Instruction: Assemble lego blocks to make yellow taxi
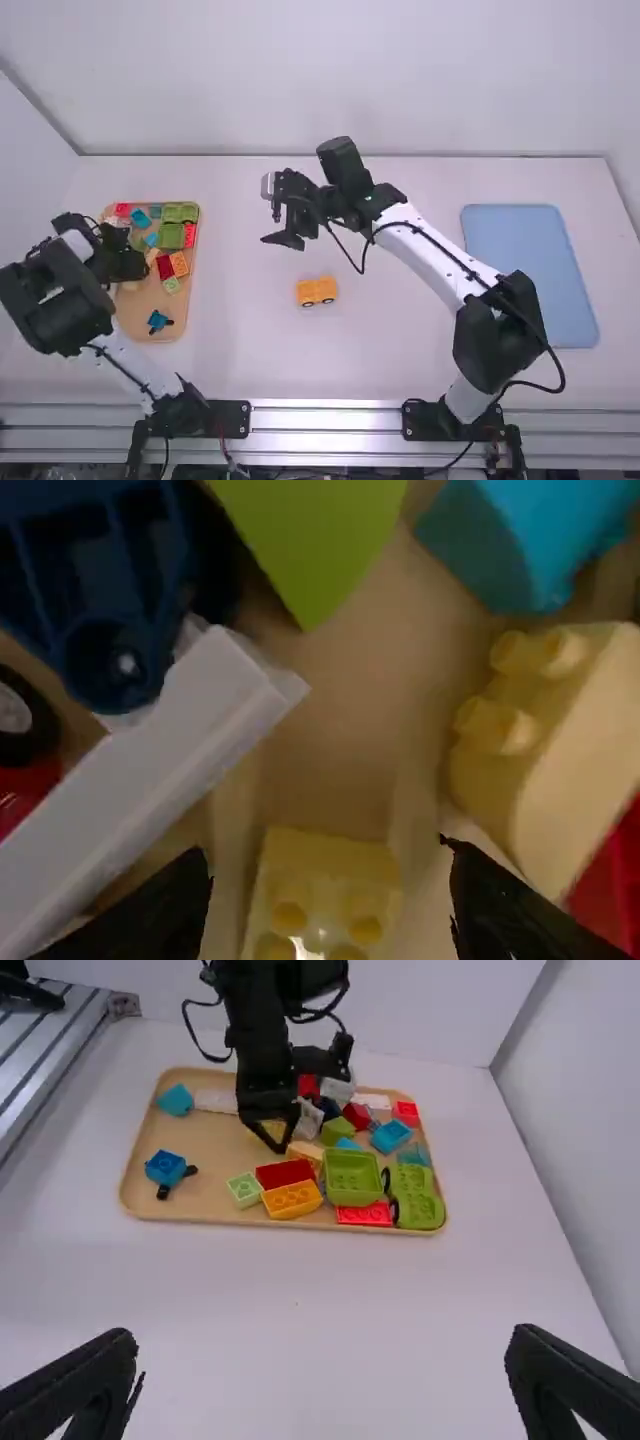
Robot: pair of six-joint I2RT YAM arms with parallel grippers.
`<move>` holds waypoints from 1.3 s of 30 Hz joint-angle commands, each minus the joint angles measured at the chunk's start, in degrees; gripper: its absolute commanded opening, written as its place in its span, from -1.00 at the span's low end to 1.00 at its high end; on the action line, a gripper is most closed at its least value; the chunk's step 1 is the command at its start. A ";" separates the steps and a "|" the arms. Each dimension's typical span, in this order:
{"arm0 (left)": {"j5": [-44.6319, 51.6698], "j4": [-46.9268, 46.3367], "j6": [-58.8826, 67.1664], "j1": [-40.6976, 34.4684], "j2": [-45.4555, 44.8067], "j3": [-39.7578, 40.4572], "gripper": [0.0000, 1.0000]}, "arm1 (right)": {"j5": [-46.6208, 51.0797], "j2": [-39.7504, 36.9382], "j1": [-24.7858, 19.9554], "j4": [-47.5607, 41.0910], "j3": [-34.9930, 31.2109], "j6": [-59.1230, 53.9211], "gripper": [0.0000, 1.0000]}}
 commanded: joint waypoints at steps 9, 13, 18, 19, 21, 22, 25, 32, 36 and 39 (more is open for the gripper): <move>-1.46 -0.22 -1.09 -0.50 0.63 -0.11 0.01 | -0.48 0.13 -0.33 -0.26 1.84 0.31 0.97; -1.66 -1.07 -3.45 -0.63 0.63 -0.09 -0.20 | -0.50 0.13 -0.33 -0.13 1.84 0.28 0.96; -1.77 -5.09 -7.78 -0.63 0.63 -0.04 -0.36 | -0.50 0.11 -0.33 0.04 1.84 0.07 0.96; -1.75 -5.49 -8.70 -0.61 0.63 -0.04 -0.37 | -0.46 0.11 -0.33 0.15 1.84 0.15 0.97; -1.77 -6.23 -12.31 -0.55 0.57 0.07 -0.47 | -0.50 0.04 -0.44 0.20 1.84 0.24 0.97; -1.75 -6.27 -12.96 -0.52 0.55 0.13 -0.52 | -0.50 0.02 -0.48 0.17 1.84 0.26 0.97; -1.68 -7.50 -13.92 -0.63 0.13 1.11 -0.65 | -0.52 -0.02 -1.20 0.13 1.84 0.31 0.96; -1.73 -11.21 -13.49 -2.69 -5.18 1.64 -0.95 | -0.50 -0.52 -2.95 1.27 1.84 5.38 0.96; -0.37 -12.24 -11.58 -6.03 -10.75 0.42 -0.96 | -3.91 -0.52 -3.80 1.42 1.84 6.12 0.96; -0.11 -11.21 -9.68 -11.32 -14.32 -1.25 -0.95 | -9.05 -0.52 -5.31 1.05 1.84 5.77 0.97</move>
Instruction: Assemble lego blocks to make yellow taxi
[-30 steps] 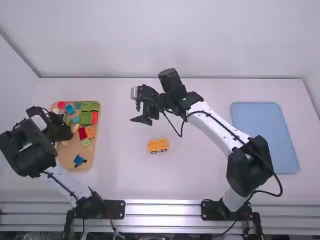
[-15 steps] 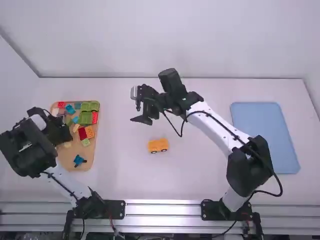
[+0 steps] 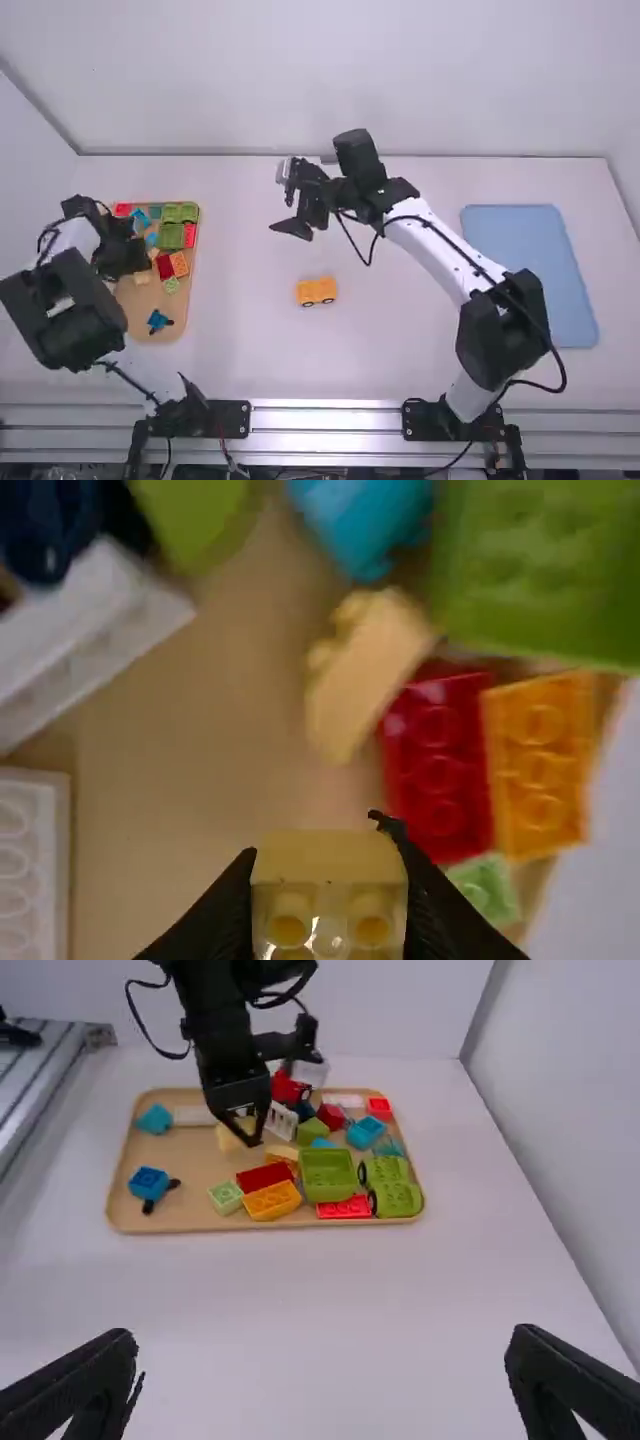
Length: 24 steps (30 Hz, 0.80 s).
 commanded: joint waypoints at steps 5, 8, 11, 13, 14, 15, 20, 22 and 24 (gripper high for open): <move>-4.11 1.46 5.03 -15.50 -7.69 -4.63 -0.95 | -10.10 -0.63 -2.95 -1.99 1.86 0.61 0.97; 0.96 0.72 13.84 -21.77 -8.48 -5.09 -0.89 | -11.67 -1.25 -3.91 -4.02 1.86 0.61 0.97; 5.81 0.11 18.29 -26.71 -8.48 -5.11 -0.66 | -11.80 -2.62 -4.87 -7.21 1.84 -1.20 0.97; 7.15 0.13 18.29 -29.81 -8.41 -5.16 -0.63 | -11.82 -4.15 -5.81 -10.97 1.81 -4.79 0.96; 7.30 0.15 18.71 -31.08 -8.31 -5.16 -0.67 | -11.82 -4.85 -6.23 -12.72 1.79 -6.32 0.96; 7.28 0.11 20.24 -33.64 -7.93 -5.16 -0.71 | -11.82 -6.29 -7.08 -16.52 1.79 -9.40 0.96; 7.21 -2.67 29.16 -42.45 -6.05 -5.16 -0.59 | -11.80 -10.49 -8.83 -28.13 1.79 -19.61 0.96; 6.99 -4.02 34.34 -45.83 -5.05 -5.16 -0.53 | -11.76 -11.63 -9.29 -31.69 1.79 -23.32 0.96; 7.06 -4.11 36.74 -48.11 -4.20 -5.57 -0.54 | -11.80 -12.61 -9.81 -34.67 1.73 -26.01 0.96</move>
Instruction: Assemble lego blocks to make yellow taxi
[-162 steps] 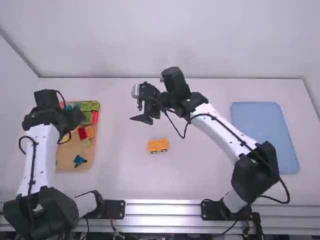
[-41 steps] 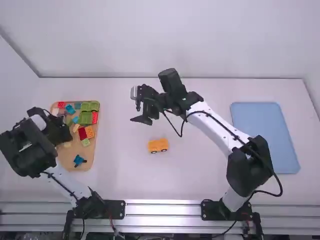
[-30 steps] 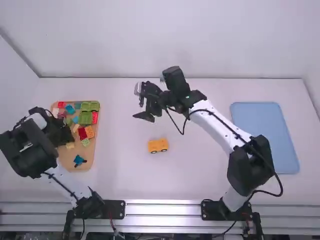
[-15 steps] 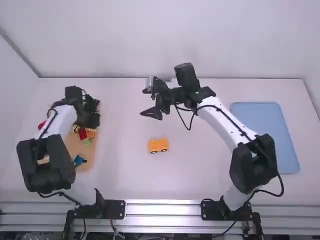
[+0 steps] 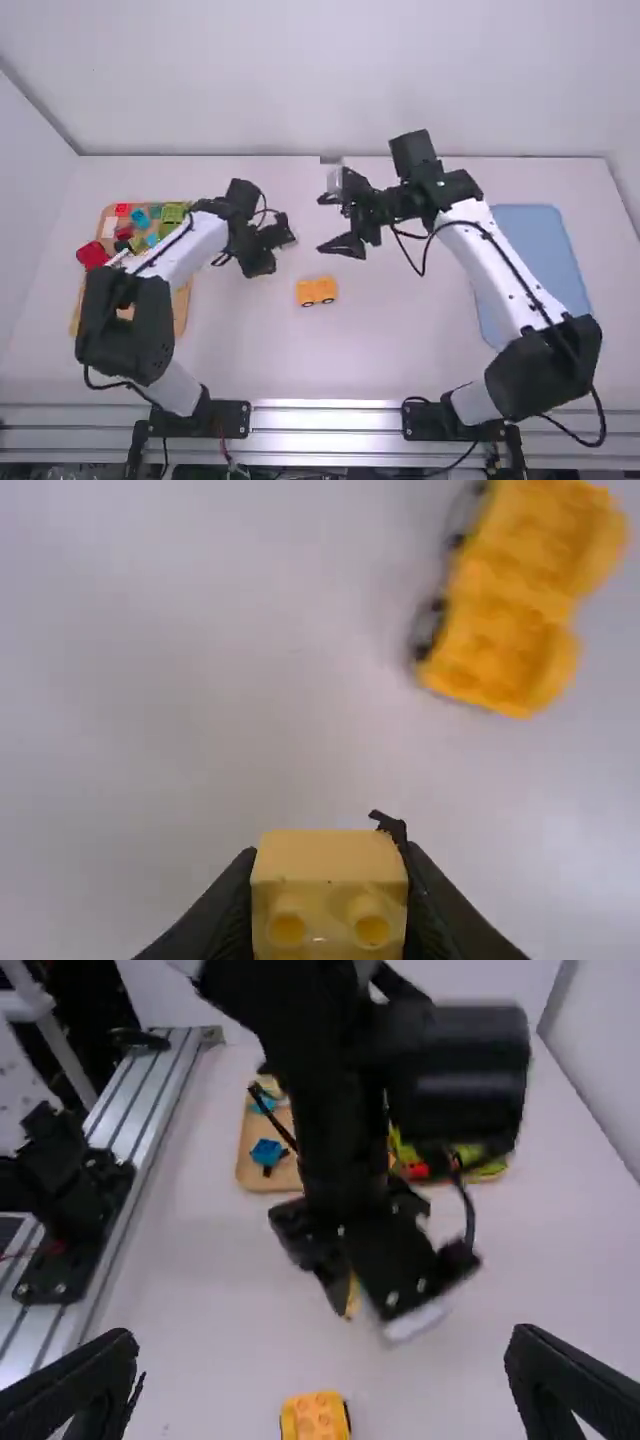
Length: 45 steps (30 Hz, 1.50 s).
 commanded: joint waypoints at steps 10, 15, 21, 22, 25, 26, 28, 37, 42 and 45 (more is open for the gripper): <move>-4.20 8.46 10.08 -3.67 2.51 -12.22 -0.56 | -2.80 -2.43 -3.15 -5.86 0.98 -7.89 0.96; -6.32 19.12 10.01 -4.04 2.51 -18.93 -0.45 | -3.61 -2.43 -3.21 -5.31 0.94 -7.91 0.96; -8.11 24.70 7.04 -4.04 2.40 -21.07 0.98 | -3.63 -2.43 -3.15 -5.38 0.94 -7.89 0.96; -8.55 24.74 6.34 -4.04 2.38 -20.85 0.98 | -3.63 -2.43 -3.17 -5.38 0.94 -7.89 0.96; -7.13 20.92 6.71 -3.82 1.09 -18.10 0.98 | -3.58 -2.43 -3.21 -4.31 0.94 -7.54 0.96; -7.13 20.92 6.71 -3.82 1.09 -18.10 0.98 | -3.58 -2.43 -3.21 -4.31 0.94 -7.54 0.96; 0.57 15.08 14.10 -2.21 -2.10 -15.52 0.98 | -3.52 -2.43 -3.21 -2.82 0.94 -6.82 0.96; 30.73 9.79 28.61 13.55 -15.15 -18.23 0.98 | -2.62 -2.40 -3.19 -2.62 0.94 -6.82 0.96; 40.00 15.56 31.93 19.61 -15.50 -25.51 0.98 | 1.38 -2.40 -3.21 -2.60 0.94 -7.04 0.96; 44.19 24.94 27.52 21.16 -15.10 -31.26 0.98 | 1.97 -2.40 -3.19 -2.25 0.94 -7.04 0.96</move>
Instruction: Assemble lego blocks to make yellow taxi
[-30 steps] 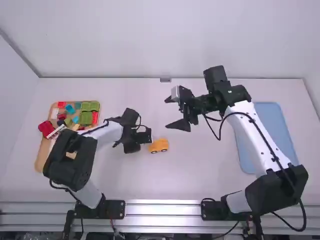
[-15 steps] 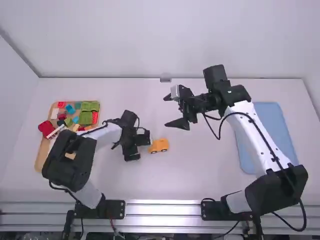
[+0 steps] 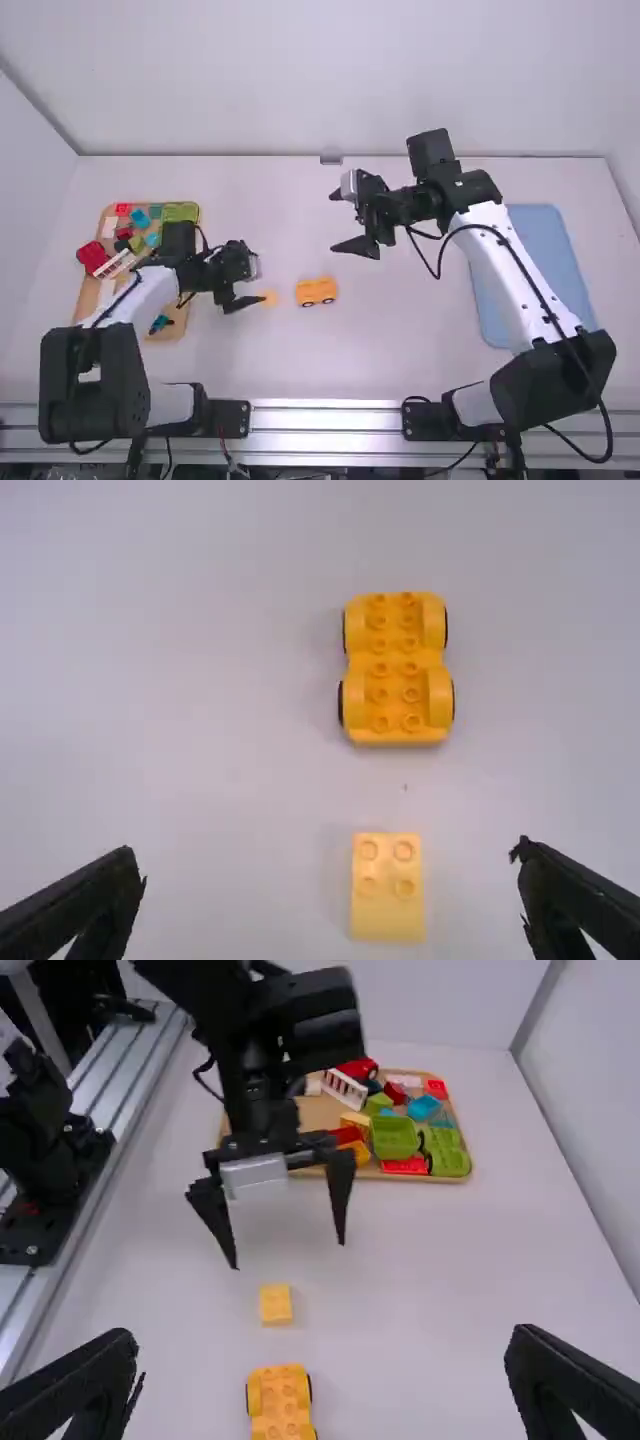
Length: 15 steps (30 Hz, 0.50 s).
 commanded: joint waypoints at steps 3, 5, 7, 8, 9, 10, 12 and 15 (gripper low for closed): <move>9.18 14.99 -10.69 0.92 2.23 -8.48 0.99 | 0.85 -0.72 0.04 -0.17 0.85 0.04 0.96; 9.40 21.27 -14.58 0.90 3.23 -10.88 0.98 | 0.61 -0.72 0.04 -0.48 0.70 0.26 0.96; 9.14 26.47 -17.38 0.96 4.68 -12.61 0.98 | 0.07 -0.72 0.07 -0.57 0.15 0.17 0.97; 8.85 27.63 -17.77 1.09 5.31 -12.92 0.98 | -0.17 -0.70 0.04 -0.59 -0.17 0.17 0.96; 7.72 28.55 -17.97 1.09 6.34 -13.05 0.98 | -0.83 -0.70 0.04 -0.61 -0.90 0.22 0.96; 6.19 28.96 -18.47 0.98 7.67 -13.05 0.98 | -2.03 -0.70 0.04 -0.63 -2.10 0.15 0.96; 4.42 29.11 -18.47 1.03 9.27 -13.05 0.98 | -4.74 -0.70 0.04 -0.52 -4.87 -0.59 0.96; 2.56 28.98 -12.74 1.01 12.98 -12.85 0.98 | -11.74 -0.70 0.07 5.27 -15.08 -7.39 0.96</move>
